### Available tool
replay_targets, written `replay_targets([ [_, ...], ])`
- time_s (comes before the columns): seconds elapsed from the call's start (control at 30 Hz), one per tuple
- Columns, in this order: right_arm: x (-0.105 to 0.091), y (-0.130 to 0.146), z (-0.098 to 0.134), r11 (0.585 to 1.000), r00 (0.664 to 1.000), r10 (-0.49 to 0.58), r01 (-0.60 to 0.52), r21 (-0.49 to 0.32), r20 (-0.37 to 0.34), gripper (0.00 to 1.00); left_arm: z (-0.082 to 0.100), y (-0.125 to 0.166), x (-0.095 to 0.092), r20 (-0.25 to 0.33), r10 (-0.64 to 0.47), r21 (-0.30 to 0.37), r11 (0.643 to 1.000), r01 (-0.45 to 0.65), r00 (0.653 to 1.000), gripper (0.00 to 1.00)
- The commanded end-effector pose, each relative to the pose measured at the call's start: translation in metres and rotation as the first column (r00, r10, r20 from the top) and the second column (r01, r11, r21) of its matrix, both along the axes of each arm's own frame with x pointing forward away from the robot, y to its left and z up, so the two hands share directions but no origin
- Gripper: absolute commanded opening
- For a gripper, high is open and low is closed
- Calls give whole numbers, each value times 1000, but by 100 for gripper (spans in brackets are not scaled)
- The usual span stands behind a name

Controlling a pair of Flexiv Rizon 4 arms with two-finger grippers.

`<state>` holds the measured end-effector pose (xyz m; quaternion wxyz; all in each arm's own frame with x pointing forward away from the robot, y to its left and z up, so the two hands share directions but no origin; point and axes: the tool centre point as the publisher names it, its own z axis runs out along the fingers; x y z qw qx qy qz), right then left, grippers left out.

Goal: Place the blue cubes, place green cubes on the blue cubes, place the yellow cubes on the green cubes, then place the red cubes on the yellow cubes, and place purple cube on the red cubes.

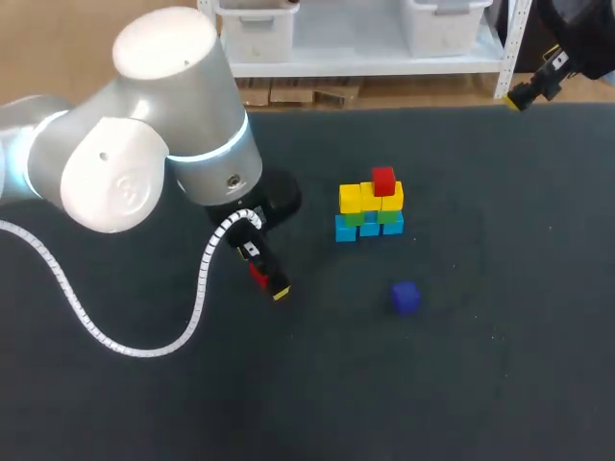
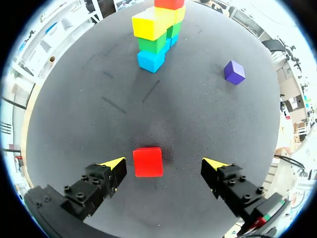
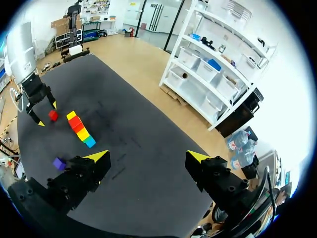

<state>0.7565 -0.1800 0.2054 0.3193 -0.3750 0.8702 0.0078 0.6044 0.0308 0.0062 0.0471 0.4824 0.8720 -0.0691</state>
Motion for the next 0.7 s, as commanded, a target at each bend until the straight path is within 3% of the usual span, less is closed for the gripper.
replay_targets([
  [0.03, -1, 0, 0, 1000, 1000, -3, 3, -1, 3, 100, -4, 1, 1, -18, 0, 18, 1000, 1, 1000, 100],
  [0.1, -1, 0, 0, 1000, 1000, -3, 3, -1, 3, 100, -5, 1, 0, -24, -3, 23, 1000, 3, 1000, 91],
  [0.23, -1, 0, 0, 1000, 1000, -3, 3, -1, 3, 100, -6, 1, 1, -29, 6, 21, 1000, -5, 1000, 89],
  [0.43, -1, 0, 0, 1000, 1000, -3, 3, -1, 3, 100, -5, 1, 3, -21, 13, 19, 1000, -12, 1000, 39],
  [0.53, -1, 0, 0, 1000, 1000, -3, 3, -1, 3, 100, -5, 0, 3, -13, 9, 23, 1000, -9, 1000, 27],
  [0.6, -1, 0, 0, 1000, 1000, -3, 3, -1, 3, 100, -5, 0, 3, -11, 8, 25, 1000, -8, 1000, 9],
  [0.7, -1, 0, 0, 1000, 1000, -3, 3, -1, 3, 100, -4, 0, 2, -3, 8, 26, 1000, -8, 1000, 0],
])
